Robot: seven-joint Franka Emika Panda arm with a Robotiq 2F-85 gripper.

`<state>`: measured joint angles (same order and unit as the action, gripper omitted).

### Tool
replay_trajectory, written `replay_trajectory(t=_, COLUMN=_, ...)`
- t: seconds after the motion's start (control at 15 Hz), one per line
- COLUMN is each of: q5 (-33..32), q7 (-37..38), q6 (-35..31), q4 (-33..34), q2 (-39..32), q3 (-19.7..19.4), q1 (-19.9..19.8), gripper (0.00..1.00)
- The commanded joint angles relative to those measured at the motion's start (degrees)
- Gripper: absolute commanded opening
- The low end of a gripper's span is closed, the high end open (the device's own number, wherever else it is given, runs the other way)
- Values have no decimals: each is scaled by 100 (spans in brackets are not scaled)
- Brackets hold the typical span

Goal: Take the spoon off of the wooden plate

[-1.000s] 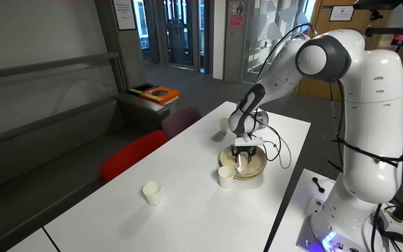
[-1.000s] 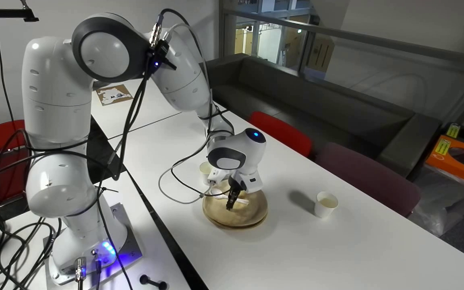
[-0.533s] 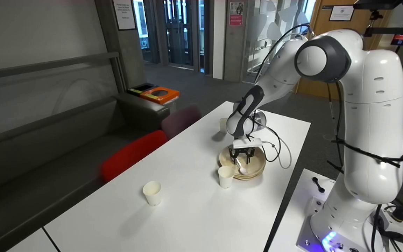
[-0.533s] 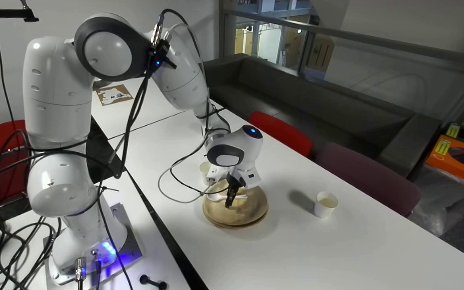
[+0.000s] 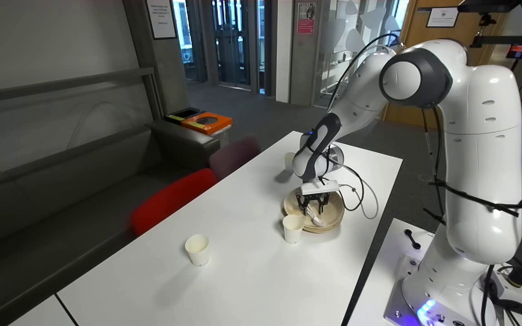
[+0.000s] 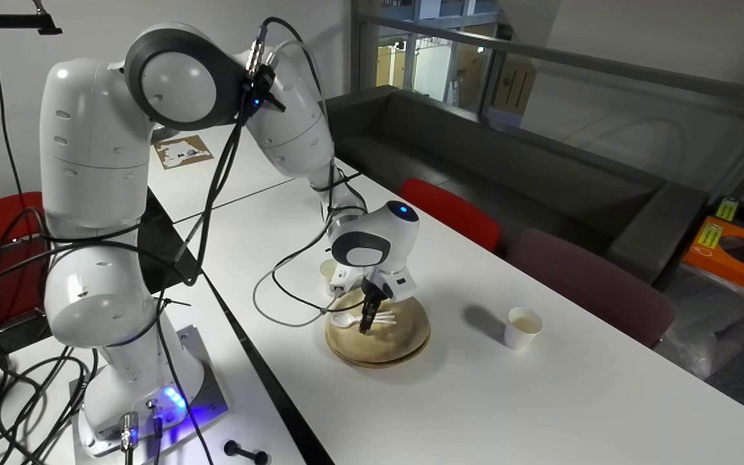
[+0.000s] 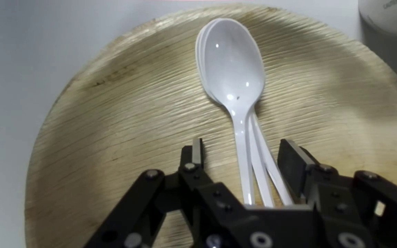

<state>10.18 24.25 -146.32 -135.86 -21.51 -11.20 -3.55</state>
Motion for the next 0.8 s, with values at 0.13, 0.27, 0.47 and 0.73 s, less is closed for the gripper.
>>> replay_trajectory(t=0.13, q5=-176, q7=133, q6=10, q4=-39, q2=63, q3=-56, q1=70, gripper=48)
replay_trajectory(t=0.27, q5=-189, q7=137, q6=15, q4=-33, q2=60, q3=-57, q1=76, gripper=33)
replay_trajectory(t=0.47, q5=-194, q7=142, q6=16, q4=-26, q2=63, q3=-57, q1=95, gripper=12)
replay_trajectory(t=0.73, q5=-198, q7=152, q6=17, q4=-24, q2=66, q3=-62, q1=115, gripper=8)
